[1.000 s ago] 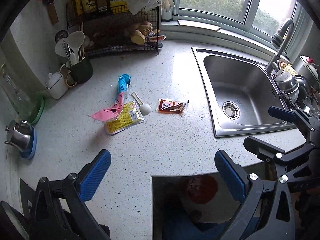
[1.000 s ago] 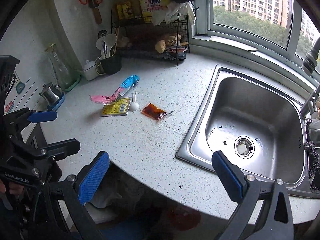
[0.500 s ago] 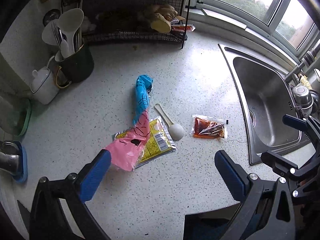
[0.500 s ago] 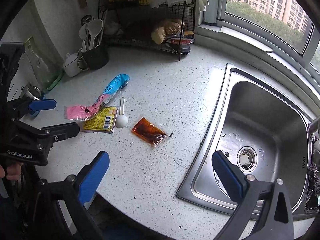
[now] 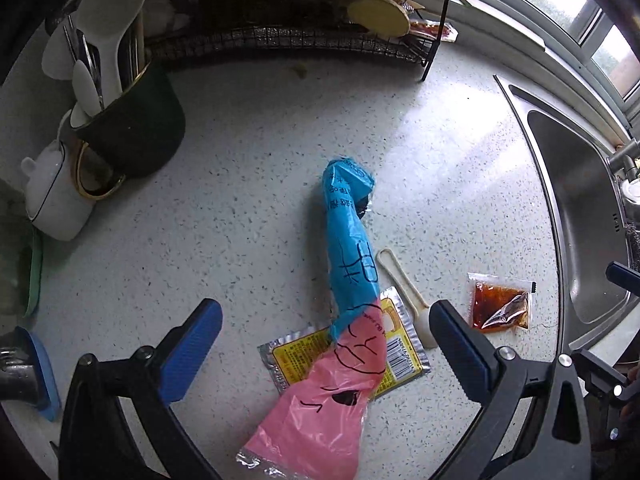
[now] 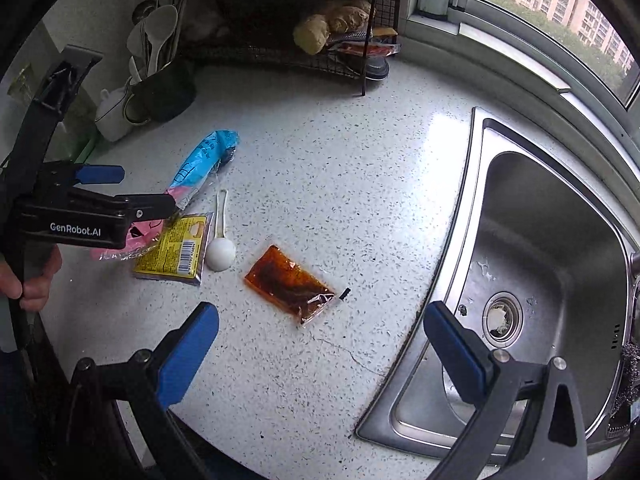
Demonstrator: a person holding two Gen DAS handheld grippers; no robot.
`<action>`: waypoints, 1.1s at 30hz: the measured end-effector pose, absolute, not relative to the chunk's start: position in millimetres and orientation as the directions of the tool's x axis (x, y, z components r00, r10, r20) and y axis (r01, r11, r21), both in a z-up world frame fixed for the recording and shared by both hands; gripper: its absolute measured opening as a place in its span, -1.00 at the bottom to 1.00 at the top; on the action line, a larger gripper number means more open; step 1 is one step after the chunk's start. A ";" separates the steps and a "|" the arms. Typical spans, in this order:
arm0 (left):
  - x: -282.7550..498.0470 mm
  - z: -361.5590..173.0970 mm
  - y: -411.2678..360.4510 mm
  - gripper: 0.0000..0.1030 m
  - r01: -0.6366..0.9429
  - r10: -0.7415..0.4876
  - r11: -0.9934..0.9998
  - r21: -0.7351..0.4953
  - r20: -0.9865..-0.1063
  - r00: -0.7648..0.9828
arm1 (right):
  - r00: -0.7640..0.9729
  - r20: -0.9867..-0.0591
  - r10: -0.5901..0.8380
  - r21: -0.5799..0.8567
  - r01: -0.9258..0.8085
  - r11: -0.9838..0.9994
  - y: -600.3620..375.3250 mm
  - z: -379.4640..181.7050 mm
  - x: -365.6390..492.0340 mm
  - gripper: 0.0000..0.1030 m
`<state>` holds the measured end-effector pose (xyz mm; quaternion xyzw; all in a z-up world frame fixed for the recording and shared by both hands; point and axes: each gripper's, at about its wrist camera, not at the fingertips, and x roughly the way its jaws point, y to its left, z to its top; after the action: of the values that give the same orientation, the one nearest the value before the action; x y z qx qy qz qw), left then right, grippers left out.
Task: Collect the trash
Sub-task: 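Grasp the blue-pink plastic glove bag with the left tool, then grasp the brown sauce packet with the right tool while the left tool holds the bag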
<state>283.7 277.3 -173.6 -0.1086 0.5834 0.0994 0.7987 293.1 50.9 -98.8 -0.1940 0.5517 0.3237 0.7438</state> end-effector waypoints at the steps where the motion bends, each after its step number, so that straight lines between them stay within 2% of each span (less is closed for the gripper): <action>1: 287.1 -177.2 279.0 1.00 -0.282 0.031 0.958 -0.056 -0.955 0.295 | 0.180 -0.948 0.264 0.069 -0.691 0.719 50.8 -99.9 294.6 0.99; 3: 291.9 -184.1 281.3 0.92 -0.274 0.036 0.961 -0.045 -0.959 0.281 | 0.177 -0.951 0.254 0.068 -0.681 0.729 50.7 -102.7 297.8 0.99; 5: 295.5 -191.4 282.8 0.70 -0.266 0.035 0.963 -0.038 -0.964 0.263 | 0.176 -0.953 0.248 0.067 -0.676 0.734 50.8 -104.4 300.0 0.99; 7: 296.4 -196.1 282.2 0.60 -0.256 0.035 0.966 -0.032 -0.967 0.252 | 0.175 -0.954 0.243 0.064 -0.673 0.736 51.4 -105.5 301.1 0.99; 9: 297.2 -199.2 283.1 0.42 -0.253 0.034 0.967 -0.031 -0.968 0.248 | 0.174 -0.955 0.242 0.065 -0.672 0.738 52.1 -106.2 302.0 0.99; 11: 296.5 -200.8 284.9 0.12 -0.256 0.022 0.966 -0.044 -0.969 0.248 | 0.172 -0.955 0.240 0.063 -0.673 0.737 52.7 -107.5 302.3 0.99; 12: 294.6 -202.6 286.0 0.02 -0.257 0.014 0.965 -0.051 -0.969 0.247 | 0.168 -0.957 0.238 0.065 -0.675 0.735 53.3 -108.7 302.0 0.99; 14: 292.1 -205.2 288.2 -0.37 -0.257 -0.012 0.964 -0.075 -0.971 0.238 | 0.156 -0.959 0.238 0.069 -0.686 0.724 55.9 -110.8 299.8 0.99; 17: 284.6 -203.5 291.5 -0.61 -0.263 -0.017 0.961 -0.085 -0.968 0.251 | 0.137 -0.958 0.251 0.081 -0.711 0.699 61.1 -113.9 295.8 0.99; 33: 196.5 -136.4 283.3 -0.65 -0.341 -0.021 0.923 -0.178 -0.909 0.417 | 0.079 -0.976 0.201 0.041 -0.845 0.533 91.1 -149.7 284.2 0.99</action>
<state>196.5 283.3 -136.4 -0.1705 0.5311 0.0970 0.8242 284.2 91.1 -149.7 -0.2889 0.5570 0.3874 0.6754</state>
